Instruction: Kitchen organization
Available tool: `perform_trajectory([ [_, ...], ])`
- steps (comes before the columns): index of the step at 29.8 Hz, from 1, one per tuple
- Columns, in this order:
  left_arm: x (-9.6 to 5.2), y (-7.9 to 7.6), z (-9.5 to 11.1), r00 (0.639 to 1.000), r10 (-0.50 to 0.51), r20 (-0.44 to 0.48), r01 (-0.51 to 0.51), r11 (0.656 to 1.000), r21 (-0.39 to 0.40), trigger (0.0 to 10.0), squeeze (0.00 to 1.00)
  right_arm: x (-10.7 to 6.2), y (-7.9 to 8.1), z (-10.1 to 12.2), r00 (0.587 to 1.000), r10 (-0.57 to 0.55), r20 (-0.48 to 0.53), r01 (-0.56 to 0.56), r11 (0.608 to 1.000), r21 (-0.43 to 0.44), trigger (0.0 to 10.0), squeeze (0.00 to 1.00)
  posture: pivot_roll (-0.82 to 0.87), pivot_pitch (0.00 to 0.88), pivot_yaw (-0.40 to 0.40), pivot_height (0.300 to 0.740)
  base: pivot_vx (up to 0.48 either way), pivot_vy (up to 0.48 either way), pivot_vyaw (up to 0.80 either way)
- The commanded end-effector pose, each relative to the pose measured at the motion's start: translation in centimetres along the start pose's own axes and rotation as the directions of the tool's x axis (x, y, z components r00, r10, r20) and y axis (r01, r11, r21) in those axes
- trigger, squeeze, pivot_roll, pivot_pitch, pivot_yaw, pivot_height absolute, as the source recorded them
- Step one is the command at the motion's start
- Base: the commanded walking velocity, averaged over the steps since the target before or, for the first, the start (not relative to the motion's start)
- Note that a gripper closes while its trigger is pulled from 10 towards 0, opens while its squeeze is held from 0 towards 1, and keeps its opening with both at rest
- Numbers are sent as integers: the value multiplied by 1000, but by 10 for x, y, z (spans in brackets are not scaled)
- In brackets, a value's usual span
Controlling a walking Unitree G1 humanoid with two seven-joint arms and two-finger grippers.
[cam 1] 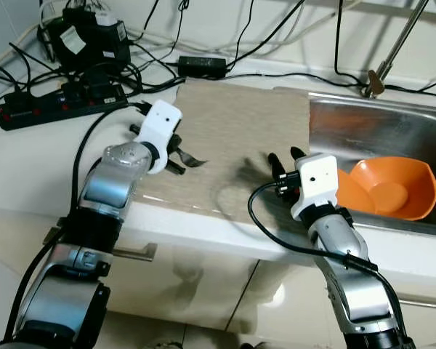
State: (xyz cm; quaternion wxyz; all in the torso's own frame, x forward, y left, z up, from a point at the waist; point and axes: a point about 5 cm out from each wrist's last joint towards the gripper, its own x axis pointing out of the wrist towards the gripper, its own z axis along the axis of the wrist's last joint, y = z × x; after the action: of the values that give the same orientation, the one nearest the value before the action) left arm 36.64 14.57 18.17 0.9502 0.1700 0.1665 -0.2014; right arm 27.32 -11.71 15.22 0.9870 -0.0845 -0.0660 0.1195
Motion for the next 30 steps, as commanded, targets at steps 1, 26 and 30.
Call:
perform_trajectory([
  [1, 4, -14, -3, 998, -61, -35, 62, 998, 3, 10000, 0, 1, -2, 2, 1000, -8, 5, 8, 1000, 2, 10000, 0, -9, 4, -56, 732, 0, 0, 0],
  [26, 29, -73, 31, 979, -200, 44, 197, 977, 79, 10000, 0, 4, 5, 5, 1000, -15, 17, 14, 1000, 21, 10000, 0, -14, 22, -27, 732, 0, 0, 0],
  [30, 26, -60, 40, 985, -155, 82, 148, 986, 80, 10000, 0, 3, 9, 5, 1000, -23, 18, 22, 999, 34, 10000, 0, -9, 27, -11, 732, 0, 0, 0],
])
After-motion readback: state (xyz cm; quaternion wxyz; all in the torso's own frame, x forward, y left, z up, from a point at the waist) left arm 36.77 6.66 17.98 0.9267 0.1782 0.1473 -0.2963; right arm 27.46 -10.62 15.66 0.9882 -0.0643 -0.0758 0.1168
